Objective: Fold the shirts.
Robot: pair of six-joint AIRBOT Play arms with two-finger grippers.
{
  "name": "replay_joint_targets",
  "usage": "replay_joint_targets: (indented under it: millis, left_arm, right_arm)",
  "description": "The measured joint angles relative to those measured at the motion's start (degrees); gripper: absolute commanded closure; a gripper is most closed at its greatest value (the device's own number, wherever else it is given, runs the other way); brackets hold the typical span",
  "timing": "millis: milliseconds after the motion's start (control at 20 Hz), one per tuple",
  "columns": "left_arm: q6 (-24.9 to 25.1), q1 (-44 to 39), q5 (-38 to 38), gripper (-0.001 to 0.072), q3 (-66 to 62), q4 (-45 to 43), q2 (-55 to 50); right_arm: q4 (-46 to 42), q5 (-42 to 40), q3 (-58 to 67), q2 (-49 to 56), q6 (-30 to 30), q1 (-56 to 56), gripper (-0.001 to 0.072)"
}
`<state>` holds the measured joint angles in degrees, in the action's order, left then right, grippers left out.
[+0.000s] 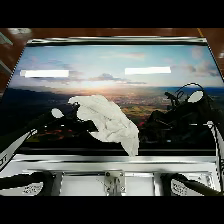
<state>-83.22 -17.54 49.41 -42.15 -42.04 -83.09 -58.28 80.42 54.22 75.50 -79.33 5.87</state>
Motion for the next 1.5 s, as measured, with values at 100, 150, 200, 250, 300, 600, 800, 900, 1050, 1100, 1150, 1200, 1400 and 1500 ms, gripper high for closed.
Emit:
replay_joint_targets:
  millis: [100, 150, 200, 250, 300, 600, 800, 900, 1050, 1100, 1150, 1200, 1400, 1500]
  left_arm:
    - [0.22, -0.22, -2.86, 0.0592, 0.26, 0.26, -0.74]
    - [0.48, -0.42, -3.82, 0.067, 0.24, 0.61, -0.81]
    - [0.87, -0.52, -4.11, 0.0671, 0.24, 1.01, -0.9]
    - [1.27, -0.52, -4.17, 0.0671, 0.24, 1.22, -0.85]
    - [1.7, -0.63, -4.31, 0.0671, 0.26, 1.29, -0.72]
    - [3.78, -0.66, -4.24, 0.0671, 0.26, 1.38, 2.97]
    - [4.17, -0.66, -4.0, 0.0671, 0.26, 1.27, 6.03]
    - [4.35, -0.66, -3.98, 0.0671, 0.26, 1.18, 7.26]
    - [4.46, -0.39, -4.2, 0.0672, -0.33, 0.28, 9.6]
    - [4.5, -0.04, -4.26, 0.0672, -0.94, -0.39, 10.82]
    - [4.52, 0.48, -4.42, 0.0672, -1.84, -1.25, 12.35]
    - [4.52, 1.38, -4.39, 0.0672, -3.15, -2.16, 14.43]
    - [4.61, 7.45, -4.46, 0.0672, -12.35, -4.87, 25.73]
    - [5.16, 11.19, -4.55, 0.0672, -19.23, -5.38, 32.13]
  right_arm:
    - [0.76, -0.94, -1.27, 0.07, -0.15, 0.0, 0.0025]
    - [1.38, -1.62, -2.19, 0.09, -0.2, 0.0, 0.0025]
    - [1.75, -2.43, -3.17, 0.13, -0.39, 0.0, 0.0025]
    - [2.38, -3.43, -4.24, 0.13, -0.37, 0.0, 0.0025]
    - [3.06, -4.55, -5.31, 0.13, -0.33, 0.0, 0.0025]
    - [7.45, -13.97, -10.36, 0.83, 0.74, -5.2, 0.0025]
    - [10.38, -19.69, -11.19, 3.96, 0.66, -11.08, 0.0373]
    - [11.85, -20.76, -11.28, 4.9, 0.66, -12.46, 0.0647]
    - [13.07, -21.44, -10.32, 4.5, 1.62, -13.49, 0.0649]
    - [13.35, -21.42, -9.55, 3.67, 2.21, -13.7, 0.0648]
    - [13.4, -21.4, -8.39, 2.43, 2.97, -13.81, 0.0648]
    - [13.18, -21.42, -6.8, 0.76, 3.61, -13.84, 0.0648]
    - [9.99, -21.68, 2.73, -7.87, 4.66, -14.1, 0.0648]
    - [8.83, -23.12, 9.27, -13.35, 3.91, -14.1, 0.0648]
